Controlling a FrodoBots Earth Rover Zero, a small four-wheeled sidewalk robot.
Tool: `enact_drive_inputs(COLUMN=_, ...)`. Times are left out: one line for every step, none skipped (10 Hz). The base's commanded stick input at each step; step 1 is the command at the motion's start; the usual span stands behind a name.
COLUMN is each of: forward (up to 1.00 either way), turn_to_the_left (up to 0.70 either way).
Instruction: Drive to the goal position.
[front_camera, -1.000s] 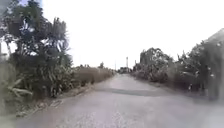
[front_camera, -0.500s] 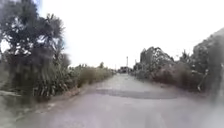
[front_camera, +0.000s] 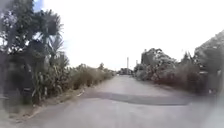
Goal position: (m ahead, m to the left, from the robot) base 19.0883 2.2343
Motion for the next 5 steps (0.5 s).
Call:
enact_drive_inputs(forward=0.85, turn_to_the_left=0.0)
enact_drive_inputs(forward=0.85, turn_to_the_left=0.0)
enact_drive_inputs(forward=0.85, turn_to_the_left=0.0)
enact_drive_inputs(forward=0.85, turn_to_the_left=0.0)
enact_drive_inputs(forward=0.85, turn_to_the_left=0.0)
